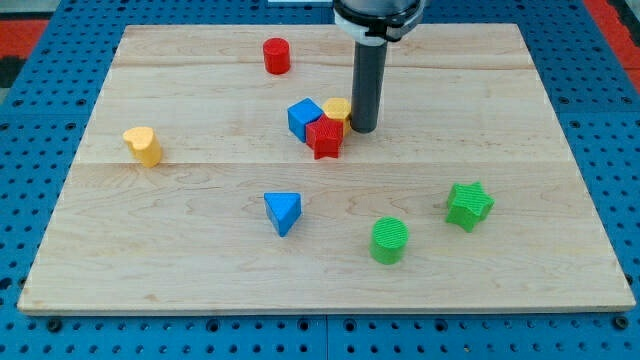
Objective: Slightly move the red circle towards top center of the board
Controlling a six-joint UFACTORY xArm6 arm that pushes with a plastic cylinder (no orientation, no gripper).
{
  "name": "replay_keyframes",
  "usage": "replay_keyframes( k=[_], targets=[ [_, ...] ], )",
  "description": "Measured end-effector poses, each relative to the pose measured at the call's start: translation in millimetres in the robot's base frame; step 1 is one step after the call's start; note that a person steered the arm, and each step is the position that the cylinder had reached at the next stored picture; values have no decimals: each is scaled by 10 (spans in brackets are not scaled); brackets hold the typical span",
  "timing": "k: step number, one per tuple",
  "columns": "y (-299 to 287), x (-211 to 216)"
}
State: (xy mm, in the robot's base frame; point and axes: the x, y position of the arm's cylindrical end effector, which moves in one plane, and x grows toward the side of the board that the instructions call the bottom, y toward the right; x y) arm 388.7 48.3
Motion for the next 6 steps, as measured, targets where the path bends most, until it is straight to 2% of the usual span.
replay_keyframes(
  k=[1,2,3,4,5,6],
  targets=[
    [159,-306],
    [-58,-804],
    [-539,-1011],
    [-1073,-1020],
    [-1240,-1061],
    [-980,-1150]
  ],
)
